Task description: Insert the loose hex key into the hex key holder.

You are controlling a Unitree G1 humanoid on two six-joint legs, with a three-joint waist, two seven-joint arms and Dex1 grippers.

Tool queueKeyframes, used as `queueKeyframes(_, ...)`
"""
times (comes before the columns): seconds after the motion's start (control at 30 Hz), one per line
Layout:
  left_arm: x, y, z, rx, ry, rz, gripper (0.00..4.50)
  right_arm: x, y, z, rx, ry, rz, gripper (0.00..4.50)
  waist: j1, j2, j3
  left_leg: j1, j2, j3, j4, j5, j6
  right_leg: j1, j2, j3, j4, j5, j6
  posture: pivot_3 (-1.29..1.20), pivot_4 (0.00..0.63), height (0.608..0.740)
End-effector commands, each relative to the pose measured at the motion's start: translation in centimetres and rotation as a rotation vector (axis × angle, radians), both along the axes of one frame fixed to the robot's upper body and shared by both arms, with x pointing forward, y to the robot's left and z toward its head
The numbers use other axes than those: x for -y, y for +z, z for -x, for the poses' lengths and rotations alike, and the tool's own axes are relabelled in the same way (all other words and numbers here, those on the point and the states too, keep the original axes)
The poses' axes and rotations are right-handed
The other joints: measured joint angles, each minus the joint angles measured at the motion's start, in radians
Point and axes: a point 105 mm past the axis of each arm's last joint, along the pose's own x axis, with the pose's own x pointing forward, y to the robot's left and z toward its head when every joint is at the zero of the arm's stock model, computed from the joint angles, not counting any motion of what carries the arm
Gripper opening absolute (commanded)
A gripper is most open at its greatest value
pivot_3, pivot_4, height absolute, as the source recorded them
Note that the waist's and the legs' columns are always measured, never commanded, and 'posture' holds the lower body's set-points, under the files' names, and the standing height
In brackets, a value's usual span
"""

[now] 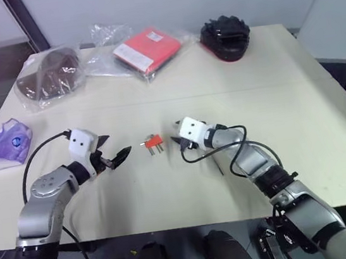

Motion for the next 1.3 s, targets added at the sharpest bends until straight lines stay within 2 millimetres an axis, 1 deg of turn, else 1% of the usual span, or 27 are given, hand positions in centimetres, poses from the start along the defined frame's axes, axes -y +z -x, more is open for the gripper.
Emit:
queueKeyframes(0.03, -0.4, 1.5, 0.0, 0.059, 0.010, 0.001, 4.46, -2.3, 0.4, 1.2, -0.036, 0.092, -0.028, 2.57, -0.010, 0.000, 0.000, 0.000, 0.000, 0.000, 0.000, 0.000, 0.000, 0.000, 0.000, 0.000, 0.001, 0.000, 0.000, 0.00, 0.150, 0.740)
queueKeyframes(0.1, -0.5, 1.6, -0.1, 0.065, 0.015, 0.000, 4.46, -3.1, 0.5, 1.7, -0.066, 0.123, -0.054, 2.57, -0.017, 0.000, 0.000, 0.000, 0.000, -0.001, -0.001, 0.000, 0.000, 0.000, 0.000, -0.001, 0.001, 0.000, 0.000, 0.00, 0.150, 0.740)
queueKeyframes(0.23, -0.6, 1.7, -0.2, 0.071, 0.022, 0.003, 4.46, -4.0, 0.5, 2.1, -0.105, 0.142, -0.083, 2.57, -0.019, 0.000, 0.000, 0.000, 0.000, -0.004, -0.001, 0.000, 0.000, -0.002, 0.000, -0.001, 0.002, 0.000, 0.000, 0.00, 0.150, 0.740)
queueKeyframes(0.5, -0.6, 1.8, -0.1, 0.079, 0.032, 0.011, 4.46, -5.5, -0.1, 2.2, -0.168, 0.139, -0.129, 2.57, -0.018, 0.000, 0.000, 0.000, 0.000, -0.004, -0.001, 0.000, 0.000, -0.001, 0.000, -0.001, 0.002, 0.000, 0.000, 0.00, 0.150, 0.740)
queueKeyframes(0.7, -0.4, 1.6, 0.2, 0.076, 0.034, 0.020, 4.46, -5.7, -0.4, 1.8, -0.230, 0.130, -0.150, 2.57, -0.018, 0.000, 0.000, 0.000, 0.000, -0.004, -0.001, 0.000, 0.000, -0.002, 0.000, -0.001, 0.002, 0.000, 0.000, 0.00, 0.150, 0.740)
queueKeyframes(0.9, -0.2, 1.6, 0.2, 0.079, 0.037, 0.025, 4.46, -6.1, -0.8, 2.2, -0.365, 0.159, -0.215, 2.57, -0.018, 0.000, 0.000, 0.000, 0.000, -0.004, -0.001, 0.000, 0.000, -0.001, 0.000, -0.001, 0.002, 0.000, 0.000, 0.00, 0.150, 0.740)
queueKeyframes(0.97, -0.1, 1.6, 0.3, 0.079, 0.036, 0.025, 4.46, -6.2, -1.0, 2.4, -0.395, 0.182, -0.212, 2.57, -0.019, 0.000, 0.000, 0.000, 0.000, -0.004, -0.001, 0.000, 0.000, -0.001, 0.000, -0.001, 0.002, 0.000, 0.000, 0.00, 0.150, 0.740)
queueKeyframes(1.1, 0.0, 1.6, 0.4, 0.080, 0.036, 0.025, 4.46, -6.5, -1.1, 2.5, -0.407, 0.227, -0.174, 2.57, -0.020, 0.000, 0.000, 0.000, 0.000, -0.004, -0.001, 0.000, 0.000, -0.001, 0.000, -0.001, 0.002, 0.000, 0.000, 0.00, 0.150, 0.740)
queueKeyframes(1.3, 0.0, 1.6, 0.5, 0.081, 0.041, 0.026, 4.46, -6.9, -0.7, 1.4, -0.382, 0.227, -0.165, 2.57, -0.022, 0.000, 0.000, 0.000, 0.000, -0.004, -0.001, 0.000, 0.000, -0.002, 0.000, -0.001, 0.002, 0.000, 0.000, 0.00, 0.150, 0.740)
